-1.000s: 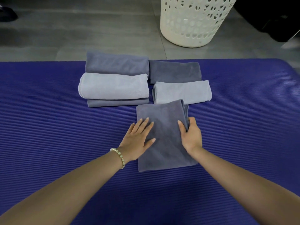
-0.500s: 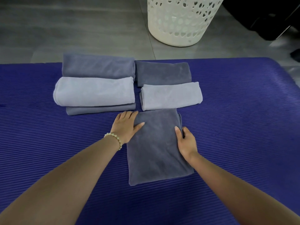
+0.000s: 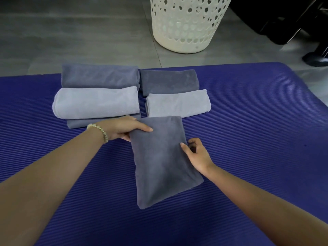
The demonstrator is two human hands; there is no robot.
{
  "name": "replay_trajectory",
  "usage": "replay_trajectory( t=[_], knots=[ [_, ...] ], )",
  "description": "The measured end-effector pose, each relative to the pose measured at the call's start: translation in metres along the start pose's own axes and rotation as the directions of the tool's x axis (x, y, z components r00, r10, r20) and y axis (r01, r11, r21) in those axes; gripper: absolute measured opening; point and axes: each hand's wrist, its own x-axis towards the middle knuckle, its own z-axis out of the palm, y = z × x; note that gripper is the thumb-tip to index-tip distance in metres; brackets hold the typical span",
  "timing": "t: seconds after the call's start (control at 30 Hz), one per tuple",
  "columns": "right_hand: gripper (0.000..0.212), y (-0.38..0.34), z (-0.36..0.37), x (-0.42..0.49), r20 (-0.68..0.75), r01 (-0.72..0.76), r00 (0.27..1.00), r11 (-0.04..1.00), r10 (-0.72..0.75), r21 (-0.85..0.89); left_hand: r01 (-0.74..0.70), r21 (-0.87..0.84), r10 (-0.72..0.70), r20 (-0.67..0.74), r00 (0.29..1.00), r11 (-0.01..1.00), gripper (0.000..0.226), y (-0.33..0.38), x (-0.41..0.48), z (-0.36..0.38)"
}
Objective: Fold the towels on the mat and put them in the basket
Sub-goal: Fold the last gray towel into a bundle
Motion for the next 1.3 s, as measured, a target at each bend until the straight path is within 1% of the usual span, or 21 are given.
replay_trajectory(
  t=[0.1, 0.13, 0.17, 0.2, 0.27, 0.3, 0.33, 0.37, 0.4, 0.47, 0.53, 0.6, 0.73, 0.8, 0.9, 0.97, 1.03, 1.1, 1.17, 1.23, 1.3],
  knots=[
    [0.047, -0.001, -0.005, -0.022, -0.139, 0.019, 0.990, 1.000, -0.022, -0.025, -0.114, -0.227, 0.094, -0.096, 0.991, 0.967, 0.029, 0.008, -0.035, 0.007],
    [0.053, -0.001, -0.007, -0.029, -0.138, -0.021, 0.990, 1.000, 0.020, -0.001, -0.151, -0.307, 0.111, -0.145, 0.983, 0.940, 0.026, 0.010, -0.048, 0.008],
    [0.060, -0.004, -0.008, -0.036, -0.057, -0.088, 0.994, 0.994, 0.092, 0.063, -0.187, -0.376, 0.125, -0.182, 0.975, 0.907, 0.023, 0.010, -0.059, 0.008],
    [0.070, -0.008, -0.008, -0.044, 0.125, -0.198, 0.976, 0.968, 0.180, 0.155, -0.215, -0.436, 0.136, -0.206, 0.969, 0.874, 0.021, 0.013, -0.071, 0.009],
    [0.080, -0.014, -0.003, -0.057, 0.563, -0.446, 0.795, 0.847, 0.227, 0.288, -0.256, -0.532, 0.157, -0.225, 0.962, 0.807, 0.019, 0.013, -0.090, 0.009],
    [0.076, -0.021, 0.001, -0.065, 0.674, -0.535, 0.712, 0.775, 0.198, 0.337, -0.263, -0.572, 0.159, -0.226, 0.961, 0.777, 0.017, 0.012, -0.097, 0.009],
    [0.073, -0.029, 0.006, -0.072, 0.722, -0.606, 0.670, 0.691, 0.174, 0.395, -0.257, -0.611, 0.148, -0.224, 0.963, 0.749, 0.016, 0.011, -0.106, 0.009],
    [0.070, -0.038, 0.011, -0.078, 0.730, -0.639, 0.667, 0.620, 0.149, 0.456, -0.254, -0.639, 0.141, -0.223, 0.965, 0.726, 0.015, 0.009, -0.112, 0.006],
    [0.064, -0.046, 0.018, -0.082, 0.711, -0.634, 0.694, 0.569, 0.119, 0.524, -0.243, -0.667, 0.126, -0.219, 0.968, 0.705, 0.013, 0.007, -0.120, 0.003],
    [0.049, -0.061, 0.027, -0.085, 0.618, -0.554, 0.782, 0.546, 0.082, 0.628, -0.223, -0.720, 0.114, -0.198, 0.974, 0.657, 0.015, -0.004, -0.132, -0.009],
    [0.037, -0.073, 0.029, -0.083, 0.528, -0.464, 0.846, 0.592, 0.075, 0.659, -0.209, -0.751, 0.147, -0.149, 0.978, 0.627, 0.042, -0.018, -0.143, -0.025],
    [0.036, -0.082, 0.027, -0.080, 0.436, -0.348, 0.899, 0.667, 0.039, 0.659, -0.191, -0.739, 0.155, -0.118, 0.981, 0.647, 0.075, -0.034, -0.150, -0.036],
    [0.041, -0.096, 0.019, -0.084, 0.259, -0.045, 0.956, 0.797, -0.141, 0.602, -0.212, -0.680, 0.197, -0.100, 0.975, 0.702, 0.062, -0.056, -0.159, -0.042],
    [0.041, -0.095, 0.016, -0.087, 0.199, 0.059, 0.958, 0.822, -0.206, 0.567, -0.215, -0.606, 0.217, -0.070, 0.974, 0.766, 0.070, -0.066, -0.158, -0.040],
    [0.039, -0.071, 0.021, -0.086, 0.154, 0.072, 0.975, 0.885, -0.160, 0.460, -0.138, -0.439, 0.131, -0.046, 0.990, 0.888, 0.100, -0.100, -0.141, -0.037],
    [0.038, -0.045, 0.029, -0.078, 0.111, 0.040, 0.991, 0.968, -0.070, 0.248, -0.010, -0.175, -0.005, -0.085, 0.996, 0.985, 0.094, -0.131, -0.126, -0.030],
    [0.042, -0.021, 0.035, -0.071, 0.029, 0.001, 1.000, 1.000, -0.002, 0.018, 0.139, 0.157, -0.104, -0.213, 0.972, 0.978, 0.077, -0.165, -0.111, -0.023],
    [0.046, -0.009, 0.037, -0.072, 0.017, 0.102, 0.995, 0.981, -0.101, -0.164, 0.131, 0.389, 0.006, -0.332, 0.943, 0.912, 0.082, -0.186, -0.105, -0.012],
    [0.050, -0.004, 0.039, -0.077, 0.154, 0.349, 0.937, 0.872, -0.314, -0.344, 0.003, 0.590, 0.245, -0.340, 0.908, 0.807, 0.090, -0.188, -0.105, -0.002],
    [0.059, -0.001, 0.045, -0.081, 0.352, 0.569, 0.822, 0.669, -0.448, -0.478, -0.120, 0.814, 0.423, -0.164, 0.891, 0.568, 0.092, -0.185, -0.100, 0.007],
    [0.072, 0.002, 0.051, -0.079, 0.528, 0.677, 0.735, 0.494, -0.425, -0.545, -0.183, 0.920, 0.444, 0.011, 0.896, 0.346, 0.086, -0.184, -0.090, 0.017]
  ],
)
